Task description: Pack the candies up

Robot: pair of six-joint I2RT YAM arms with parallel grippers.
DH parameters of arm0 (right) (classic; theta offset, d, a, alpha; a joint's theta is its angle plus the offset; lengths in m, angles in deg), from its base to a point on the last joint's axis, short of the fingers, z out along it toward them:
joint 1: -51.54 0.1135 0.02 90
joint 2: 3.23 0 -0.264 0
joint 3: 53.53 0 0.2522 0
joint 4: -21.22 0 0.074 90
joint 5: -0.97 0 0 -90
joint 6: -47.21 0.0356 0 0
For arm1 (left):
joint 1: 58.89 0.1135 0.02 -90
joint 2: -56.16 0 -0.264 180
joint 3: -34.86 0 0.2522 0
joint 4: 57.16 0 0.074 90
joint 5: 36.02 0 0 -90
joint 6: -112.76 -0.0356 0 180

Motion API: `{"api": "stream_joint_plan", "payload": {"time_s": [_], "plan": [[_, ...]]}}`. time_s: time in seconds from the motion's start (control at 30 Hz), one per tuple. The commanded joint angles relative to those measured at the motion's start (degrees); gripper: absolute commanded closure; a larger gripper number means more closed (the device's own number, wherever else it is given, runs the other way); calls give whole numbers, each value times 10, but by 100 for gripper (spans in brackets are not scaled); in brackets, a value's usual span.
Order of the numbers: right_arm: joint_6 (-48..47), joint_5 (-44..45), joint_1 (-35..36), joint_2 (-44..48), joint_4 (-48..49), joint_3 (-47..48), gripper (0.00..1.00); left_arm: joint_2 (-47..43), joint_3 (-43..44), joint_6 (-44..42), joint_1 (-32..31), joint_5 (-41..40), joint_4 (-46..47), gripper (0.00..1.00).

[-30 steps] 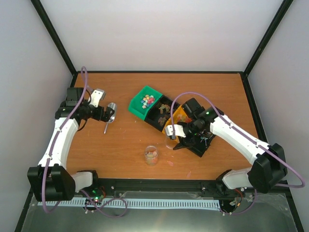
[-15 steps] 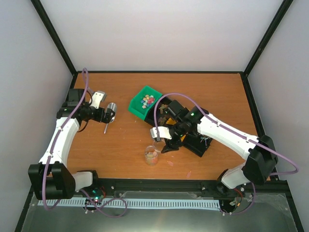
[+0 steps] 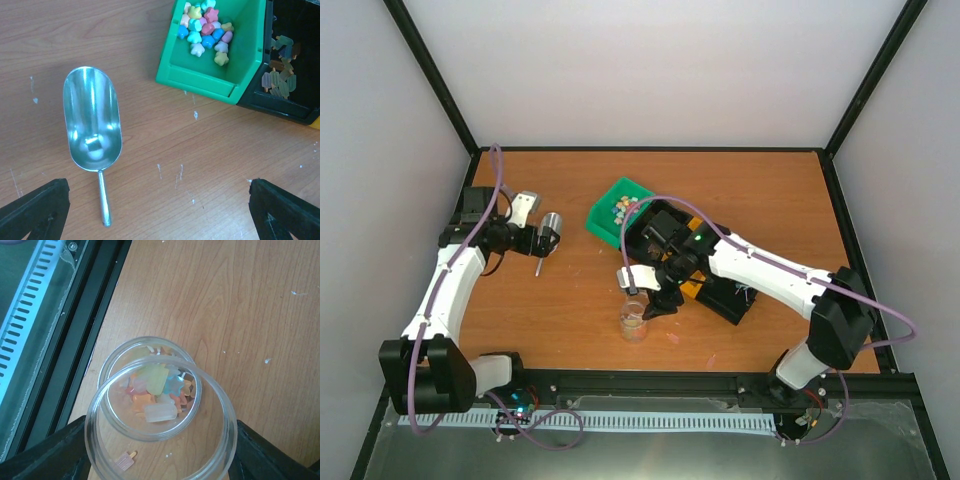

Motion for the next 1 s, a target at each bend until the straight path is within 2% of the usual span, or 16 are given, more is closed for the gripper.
{"api": "stream_joint_plan", "payload": {"time_s": [0.0, 0.77, 0.97], "plan": [[10, -10, 9, -12, 8, 18, 31, -19, -6, 14, 3, 8, 6, 0], [25, 11, 47, -33, 21, 15, 26, -38, -28, 4, 3, 4, 0, 0], [30, 13, 50, -37, 22, 13, 20, -38, -30, 3, 3, 8, -1, 0]]}}
